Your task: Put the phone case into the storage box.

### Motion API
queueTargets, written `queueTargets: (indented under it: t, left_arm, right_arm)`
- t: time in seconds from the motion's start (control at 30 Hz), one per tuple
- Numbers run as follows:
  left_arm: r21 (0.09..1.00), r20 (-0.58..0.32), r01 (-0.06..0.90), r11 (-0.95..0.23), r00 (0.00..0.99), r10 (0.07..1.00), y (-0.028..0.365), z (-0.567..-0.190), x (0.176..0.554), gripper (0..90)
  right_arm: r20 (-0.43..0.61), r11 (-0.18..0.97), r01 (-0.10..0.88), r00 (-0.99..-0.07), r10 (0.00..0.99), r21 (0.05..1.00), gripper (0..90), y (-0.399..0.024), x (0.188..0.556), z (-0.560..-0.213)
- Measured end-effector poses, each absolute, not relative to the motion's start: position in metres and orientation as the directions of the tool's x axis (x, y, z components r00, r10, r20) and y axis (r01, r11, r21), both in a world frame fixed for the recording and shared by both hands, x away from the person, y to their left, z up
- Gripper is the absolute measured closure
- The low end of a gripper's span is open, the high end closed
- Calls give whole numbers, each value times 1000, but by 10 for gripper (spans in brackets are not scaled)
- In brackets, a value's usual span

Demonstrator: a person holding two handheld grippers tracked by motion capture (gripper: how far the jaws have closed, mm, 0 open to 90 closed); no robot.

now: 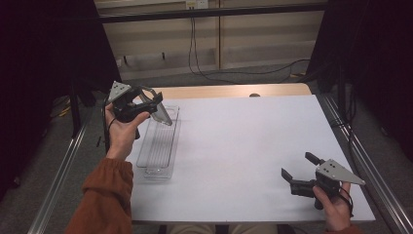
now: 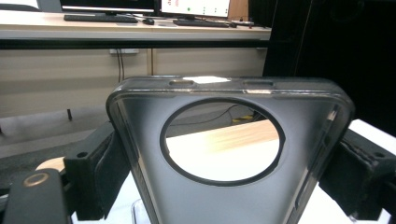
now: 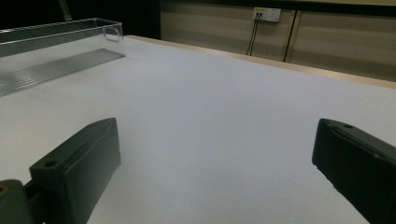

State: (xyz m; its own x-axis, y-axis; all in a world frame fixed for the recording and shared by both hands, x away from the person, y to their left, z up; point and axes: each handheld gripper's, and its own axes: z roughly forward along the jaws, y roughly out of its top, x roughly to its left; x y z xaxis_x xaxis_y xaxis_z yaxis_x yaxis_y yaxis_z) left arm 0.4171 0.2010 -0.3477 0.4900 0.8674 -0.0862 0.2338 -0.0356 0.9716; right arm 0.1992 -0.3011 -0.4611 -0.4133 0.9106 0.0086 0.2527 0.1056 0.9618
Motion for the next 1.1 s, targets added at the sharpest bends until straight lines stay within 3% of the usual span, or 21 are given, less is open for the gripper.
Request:
queueTargets:
  t: [1.1]
  left_arm:
    - [957,-23,266,-113,461,887,177,-388,457,120]
  right_arm:
    - [-1,122,251,-434,901,960,6,-299,199,-462]
